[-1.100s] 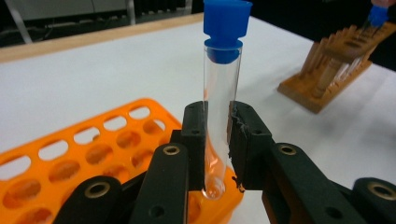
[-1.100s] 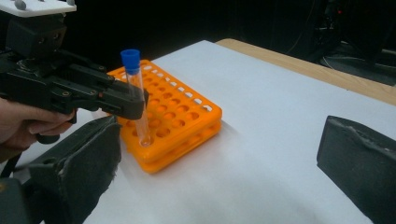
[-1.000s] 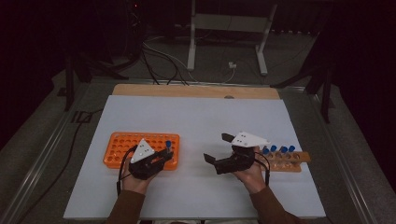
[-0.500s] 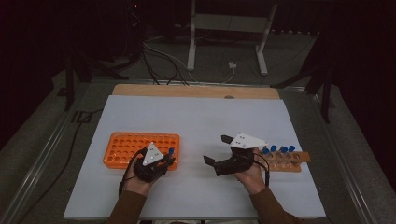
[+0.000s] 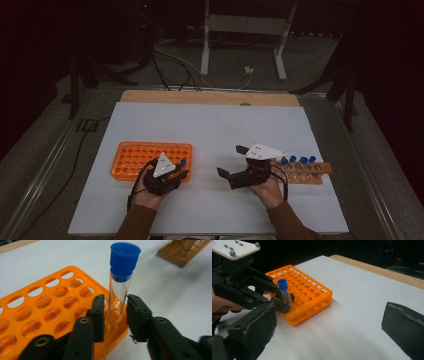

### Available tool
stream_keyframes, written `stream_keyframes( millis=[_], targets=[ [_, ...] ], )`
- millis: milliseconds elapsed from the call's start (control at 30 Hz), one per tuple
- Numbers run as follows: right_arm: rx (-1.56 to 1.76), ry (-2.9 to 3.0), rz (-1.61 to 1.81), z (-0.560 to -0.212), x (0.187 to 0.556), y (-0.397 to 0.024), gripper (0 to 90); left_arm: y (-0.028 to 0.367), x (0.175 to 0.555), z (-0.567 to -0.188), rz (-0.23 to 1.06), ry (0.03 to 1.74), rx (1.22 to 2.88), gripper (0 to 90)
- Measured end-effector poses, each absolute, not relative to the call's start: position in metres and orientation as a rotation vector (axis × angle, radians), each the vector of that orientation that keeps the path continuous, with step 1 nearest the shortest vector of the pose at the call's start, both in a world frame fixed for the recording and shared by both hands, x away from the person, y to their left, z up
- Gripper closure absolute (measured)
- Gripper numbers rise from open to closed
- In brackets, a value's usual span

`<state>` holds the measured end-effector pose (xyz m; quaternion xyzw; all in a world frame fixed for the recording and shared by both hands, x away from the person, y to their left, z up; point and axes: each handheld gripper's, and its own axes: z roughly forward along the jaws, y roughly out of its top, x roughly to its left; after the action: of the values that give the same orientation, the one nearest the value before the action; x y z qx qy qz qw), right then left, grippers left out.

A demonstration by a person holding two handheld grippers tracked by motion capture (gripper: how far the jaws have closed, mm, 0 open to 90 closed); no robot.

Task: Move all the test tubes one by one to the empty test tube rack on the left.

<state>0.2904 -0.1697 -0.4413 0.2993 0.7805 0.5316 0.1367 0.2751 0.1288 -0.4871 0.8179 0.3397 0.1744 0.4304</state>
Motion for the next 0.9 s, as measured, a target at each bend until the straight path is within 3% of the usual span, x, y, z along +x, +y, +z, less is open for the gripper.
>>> stream_keyframes(
  millis=[400, 767, 900],
  targets=[
    [0.878, 2.232, 1.551, -0.436, 0.291, -0.174, 0.0, 0.15, 0.27, -0.472, 0.401, 0.891, 1.792, 45.6],
    [0.916, 2.151, 1.574, -0.422, 0.295, -0.194, 0.0, 0.175, 0.271, -0.466, 0.456, 1.016, 1.665, 2.6],
    [0.961, 2.107, 1.55, -0.418, 0.298, -0.207, 0.0, 0.183, 0.272, -0.467, 0.458, 1.05, 1.65, 0.6]
  ],
)
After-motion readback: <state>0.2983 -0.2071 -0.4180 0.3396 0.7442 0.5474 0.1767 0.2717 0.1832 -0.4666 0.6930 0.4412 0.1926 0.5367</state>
